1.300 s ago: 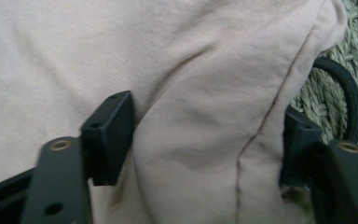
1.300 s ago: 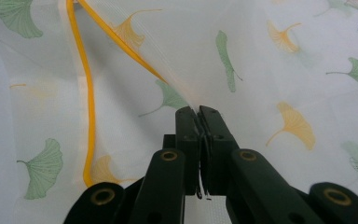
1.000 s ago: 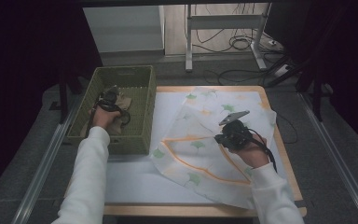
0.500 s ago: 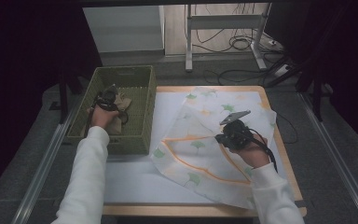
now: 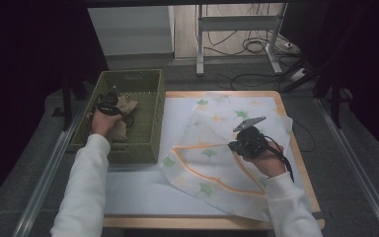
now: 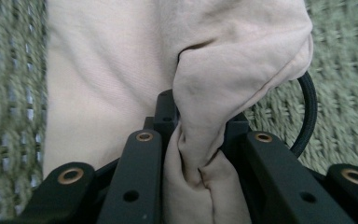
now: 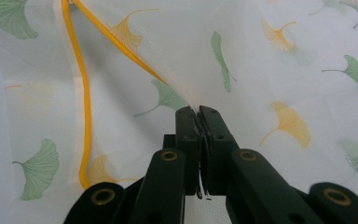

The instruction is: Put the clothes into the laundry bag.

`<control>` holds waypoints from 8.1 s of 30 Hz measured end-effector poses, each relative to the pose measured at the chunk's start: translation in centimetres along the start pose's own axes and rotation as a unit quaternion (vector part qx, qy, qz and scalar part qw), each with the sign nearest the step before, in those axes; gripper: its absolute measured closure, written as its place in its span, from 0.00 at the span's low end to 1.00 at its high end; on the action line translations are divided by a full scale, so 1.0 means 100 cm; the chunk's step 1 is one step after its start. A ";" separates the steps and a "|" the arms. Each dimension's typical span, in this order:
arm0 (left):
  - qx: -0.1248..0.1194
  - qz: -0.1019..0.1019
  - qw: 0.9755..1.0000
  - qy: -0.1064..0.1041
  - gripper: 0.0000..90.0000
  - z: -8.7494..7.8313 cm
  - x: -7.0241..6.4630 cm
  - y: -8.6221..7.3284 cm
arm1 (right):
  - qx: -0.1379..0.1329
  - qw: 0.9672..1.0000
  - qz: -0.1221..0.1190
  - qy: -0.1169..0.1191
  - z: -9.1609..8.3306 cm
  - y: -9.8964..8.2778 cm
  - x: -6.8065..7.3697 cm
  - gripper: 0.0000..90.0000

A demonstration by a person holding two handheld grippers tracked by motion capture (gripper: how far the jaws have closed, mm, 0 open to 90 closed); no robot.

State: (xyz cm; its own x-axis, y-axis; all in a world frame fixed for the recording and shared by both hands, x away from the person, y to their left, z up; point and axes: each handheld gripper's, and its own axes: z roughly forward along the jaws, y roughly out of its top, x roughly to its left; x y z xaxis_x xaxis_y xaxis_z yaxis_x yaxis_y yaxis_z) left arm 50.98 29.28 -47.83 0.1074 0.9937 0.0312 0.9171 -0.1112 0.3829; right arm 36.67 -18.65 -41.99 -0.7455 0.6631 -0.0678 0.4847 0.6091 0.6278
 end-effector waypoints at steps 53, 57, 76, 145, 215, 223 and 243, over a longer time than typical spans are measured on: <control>-0.169 0.051 0.974 -0.140 0.84 -0.100 0.000 -0.015 | -0.004 1.000 0.000 -0.005 -0.003 0.000 0.000 0.96; -0.175 0.055 0.973 -0.137 0.84 -0.105 0.002 -0.017 | -0.004 1.000 0.000 -0.005 -0.003 0.001 0.000 0.96; -0.222 0.096 0.958 -0.155 0.84 -0.153 -0.006 -0.029 | -0.005 1.000 0.000 -0.006 -0.004 0.001 0.001 0.96; -0.252 0.192 0.930 -0.184 0.84 -0.226 -0.035 -0.053 | -0.006 1.000 0.000 -0.007 -0.003 0.001 0.001 0.96; -0.402 0.177 0.861 -0.256 0.84 -0.240 -0.075 -0.103 | -0.005 1.000 0.003 -0.007 -0.003 0.000 -0.001 0.96; -0.397 0.180 0.854 -0.285 0.84 -0.239 -0.083 -0.109 | -0.004 1.000 0.003 -0.007 -0.003 0.000 -0.001 0.96; -0.380 0.203 0.847 -0.310 0.84 -0.235 -0.101 -0.124 | -0.004 1.000 0.005 -0.006 -0.003 0.000 -0.001 0.96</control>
State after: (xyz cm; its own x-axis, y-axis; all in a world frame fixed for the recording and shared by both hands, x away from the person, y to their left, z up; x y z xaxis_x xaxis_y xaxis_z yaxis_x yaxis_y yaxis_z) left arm 29.52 20.88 -31.19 0.7521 0.6517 -0.0986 0.2693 -0.1673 0.9484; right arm 36.58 -18.81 -41.72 -0.7350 0.6742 -0.0721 0.4875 0.5993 0.6350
